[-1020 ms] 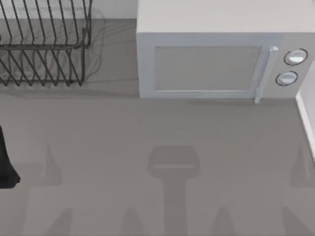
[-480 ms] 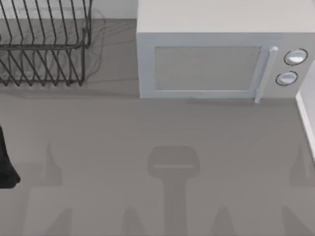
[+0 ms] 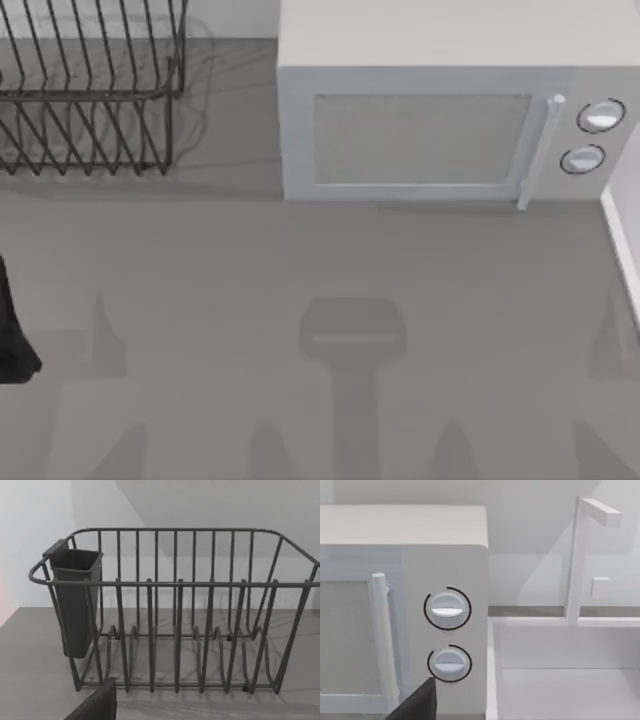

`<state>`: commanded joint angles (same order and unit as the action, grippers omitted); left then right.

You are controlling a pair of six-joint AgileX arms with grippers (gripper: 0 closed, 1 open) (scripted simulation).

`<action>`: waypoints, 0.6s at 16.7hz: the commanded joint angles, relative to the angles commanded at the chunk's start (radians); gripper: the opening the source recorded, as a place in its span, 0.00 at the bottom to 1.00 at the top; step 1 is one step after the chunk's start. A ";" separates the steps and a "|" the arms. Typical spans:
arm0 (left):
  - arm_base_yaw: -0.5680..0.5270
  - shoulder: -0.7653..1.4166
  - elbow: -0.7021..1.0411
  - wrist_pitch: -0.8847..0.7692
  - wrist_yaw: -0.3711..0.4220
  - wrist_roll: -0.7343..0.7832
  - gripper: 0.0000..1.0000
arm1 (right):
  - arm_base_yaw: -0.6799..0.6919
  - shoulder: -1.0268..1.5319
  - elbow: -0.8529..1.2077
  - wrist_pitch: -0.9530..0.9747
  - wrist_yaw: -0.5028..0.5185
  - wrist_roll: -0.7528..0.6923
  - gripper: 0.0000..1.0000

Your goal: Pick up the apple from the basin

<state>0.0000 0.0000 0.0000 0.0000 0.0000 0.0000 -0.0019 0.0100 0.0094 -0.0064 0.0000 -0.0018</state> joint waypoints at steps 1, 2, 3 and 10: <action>0.000 0.000 0.000 0.000 0.000 0.000 1.00 | -0.004 0.021 0.019 -0.013 0.000 -0.004 1.00; 0.000 0.000 0.000 0.000 0.000 0.000 1.00 | -0.010 0.052 0.048 -0.033 0.000 -0.009 1.00; 0.000 0.000 0.000 0.000 0.000 0.000 1.00 | -0.017 0.094 0.086 -0.058 0.000 -0.016 1.00; 0.000 0.000 0.000 0.000 0.000 0.000 1.00 | -0.104 0.648 0.516 -0.351 0.001 -0.098 1.00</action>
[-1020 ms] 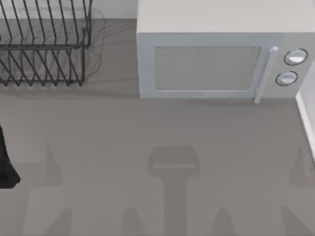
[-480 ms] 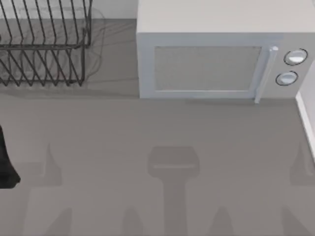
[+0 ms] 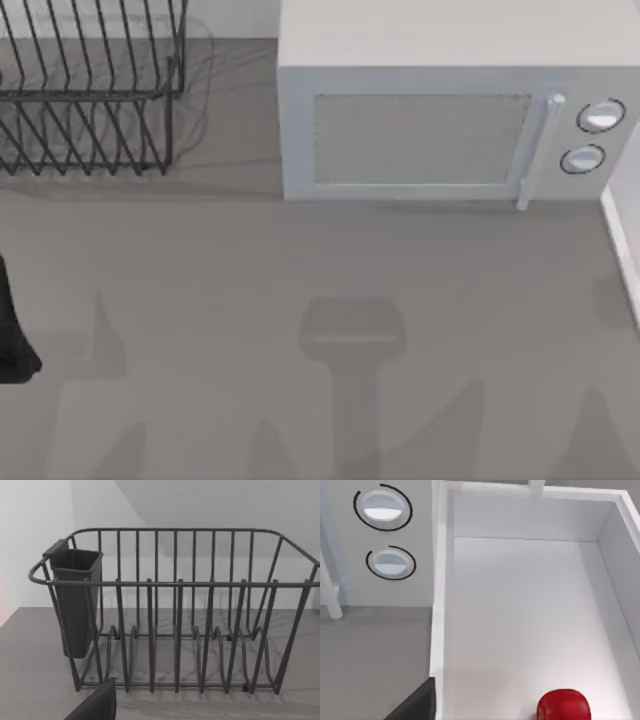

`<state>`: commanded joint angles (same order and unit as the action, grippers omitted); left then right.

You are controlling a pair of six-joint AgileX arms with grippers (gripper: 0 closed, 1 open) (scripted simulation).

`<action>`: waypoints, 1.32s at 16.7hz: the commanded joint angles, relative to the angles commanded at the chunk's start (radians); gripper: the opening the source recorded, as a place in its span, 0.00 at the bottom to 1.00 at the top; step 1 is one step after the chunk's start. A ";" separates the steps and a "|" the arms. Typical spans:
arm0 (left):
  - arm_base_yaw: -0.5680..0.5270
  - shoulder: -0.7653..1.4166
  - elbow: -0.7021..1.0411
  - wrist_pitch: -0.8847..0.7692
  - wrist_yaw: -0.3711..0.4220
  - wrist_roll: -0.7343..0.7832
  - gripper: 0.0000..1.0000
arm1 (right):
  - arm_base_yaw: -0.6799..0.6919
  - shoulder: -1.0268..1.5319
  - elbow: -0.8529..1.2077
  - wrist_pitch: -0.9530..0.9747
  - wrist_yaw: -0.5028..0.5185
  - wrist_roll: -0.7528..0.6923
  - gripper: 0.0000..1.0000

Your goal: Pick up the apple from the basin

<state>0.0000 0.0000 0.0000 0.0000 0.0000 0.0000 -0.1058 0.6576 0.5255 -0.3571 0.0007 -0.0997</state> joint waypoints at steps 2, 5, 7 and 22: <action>0.000 0.000 0.000 0.000 0.000 0.000 1.00 | -0.031 0.212 0.153 -0.103 0.000 -0.029 1.00; 0.000 0.000 0.000 0.000 0.000 0.000 1.00 | -0.077 0.540 0.384 -0.260 0.000 -0.073 1.00; 0.000 0.000 0.000 0.000 0.000 0.000 1.00 | -0.107 0.752 0.532 -0.360 0.001 -0.100 1.00; 0.000 0.000 0.000 0.000 0.000 0.000 1.00 | -0.194 1.401 0.991 -0.670 0.001 -0.187 1.00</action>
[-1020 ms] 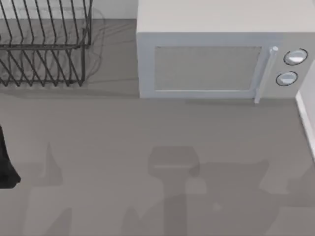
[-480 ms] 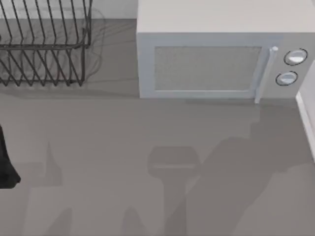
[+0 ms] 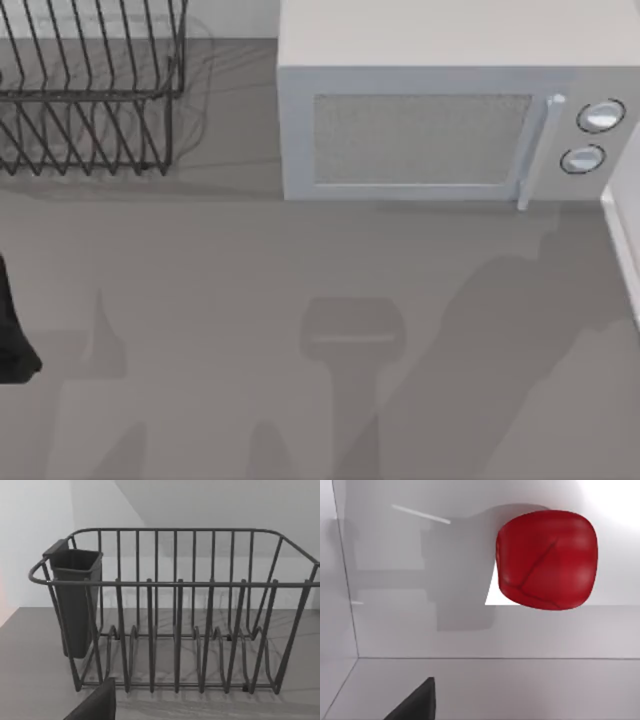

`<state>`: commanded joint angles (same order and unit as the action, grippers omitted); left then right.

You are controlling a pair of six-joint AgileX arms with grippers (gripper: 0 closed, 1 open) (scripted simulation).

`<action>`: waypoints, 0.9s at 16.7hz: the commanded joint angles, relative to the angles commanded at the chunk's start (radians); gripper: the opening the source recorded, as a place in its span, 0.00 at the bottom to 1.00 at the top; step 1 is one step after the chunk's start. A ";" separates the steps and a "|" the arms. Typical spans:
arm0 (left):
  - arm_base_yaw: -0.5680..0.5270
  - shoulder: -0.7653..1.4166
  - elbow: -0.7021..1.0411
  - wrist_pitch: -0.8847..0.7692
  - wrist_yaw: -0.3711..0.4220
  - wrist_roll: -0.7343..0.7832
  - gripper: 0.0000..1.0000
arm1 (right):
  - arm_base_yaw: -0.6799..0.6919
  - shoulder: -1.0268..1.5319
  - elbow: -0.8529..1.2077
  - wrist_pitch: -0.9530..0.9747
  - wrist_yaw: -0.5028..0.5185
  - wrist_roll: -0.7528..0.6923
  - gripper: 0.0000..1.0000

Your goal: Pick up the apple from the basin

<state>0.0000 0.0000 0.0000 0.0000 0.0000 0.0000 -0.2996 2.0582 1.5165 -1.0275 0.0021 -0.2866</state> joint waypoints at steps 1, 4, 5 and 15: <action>0.000 0.000 0.000 0.000 0.000 0.000 1.00 | 0.000 0.002 -0.001 0.003 0.000 0.000 1.00; 0.000 0.000 0.000 0.000 0.000 0.000 1.00 | -0.001 0.049 -0.029 0.071 0.000 0.001 1.00; 0.000 0.000 0.000 0.000 0.000 0.000 1.00 | -0.001 0.075 -0.044 0.113 0.001 0.001 1.00; 0.000 0.000 0.000 0.000 0.000 0.000 1.00 | -0.004 0.307 -0.184 0.489 0.003 0.004 1.00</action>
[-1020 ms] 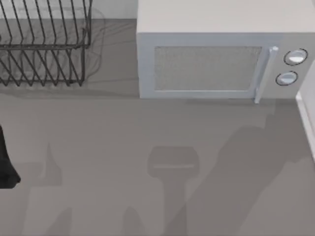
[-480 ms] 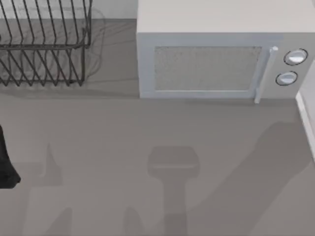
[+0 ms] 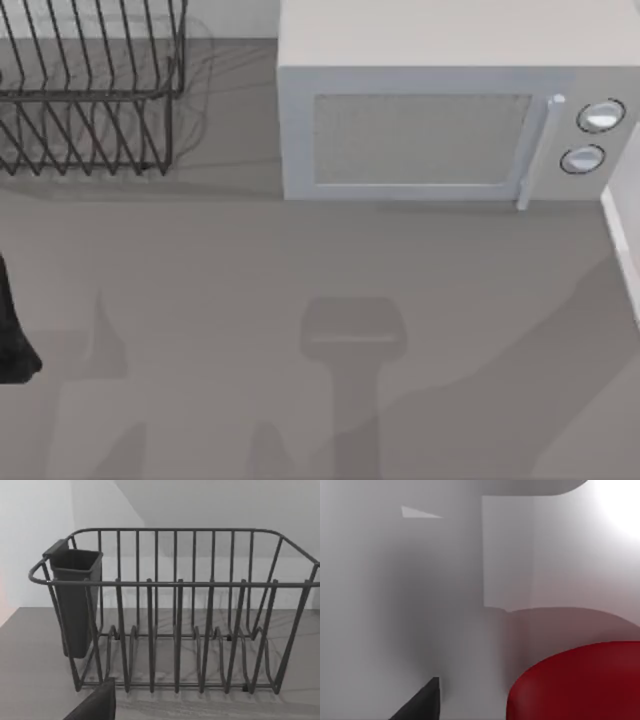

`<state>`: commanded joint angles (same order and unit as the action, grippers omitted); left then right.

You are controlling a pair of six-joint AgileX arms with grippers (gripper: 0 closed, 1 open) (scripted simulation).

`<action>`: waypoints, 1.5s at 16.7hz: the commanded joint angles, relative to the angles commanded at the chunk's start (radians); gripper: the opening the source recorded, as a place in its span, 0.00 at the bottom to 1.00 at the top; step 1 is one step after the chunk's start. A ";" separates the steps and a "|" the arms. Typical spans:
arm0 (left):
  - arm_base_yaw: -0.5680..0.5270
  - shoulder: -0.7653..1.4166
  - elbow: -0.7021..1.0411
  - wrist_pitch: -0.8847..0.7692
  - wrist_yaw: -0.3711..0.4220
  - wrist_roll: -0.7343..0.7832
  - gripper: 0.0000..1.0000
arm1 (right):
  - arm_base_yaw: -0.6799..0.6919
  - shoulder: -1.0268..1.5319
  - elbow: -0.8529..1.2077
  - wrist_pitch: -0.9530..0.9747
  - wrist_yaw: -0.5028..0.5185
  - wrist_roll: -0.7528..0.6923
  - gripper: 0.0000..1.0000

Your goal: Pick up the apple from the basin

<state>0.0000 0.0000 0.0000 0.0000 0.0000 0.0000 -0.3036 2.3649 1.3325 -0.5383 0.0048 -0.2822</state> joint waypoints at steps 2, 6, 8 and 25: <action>0.000 0.000 0.000 0.000 0.000 0.000 1.00 | 0.000 0.000 0.000 0.000 0.000 0.000 1.00; 0.000 0.000 0.000 0.000 0.000 0.000 1.00 | 0.000 0.000 0.000 0.000 0.000 0.000 0.77; 0.000 0.000 0.000 0.000 0.000 0.000 1.00 | 0.000 0.000 0.000 0.000 0.000 0.000 0.62; 0.000 0.000 0.000 0.000 0.000 0.000 1.00 | 0.002 -0.069 0.017 -0.037 -0.015 0.008 0.00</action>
<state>0.0000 0.0000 0.0000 0.0000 0.0000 0.0000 -0.3018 2.2955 1.3494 -0.5751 -0.0099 -0.2741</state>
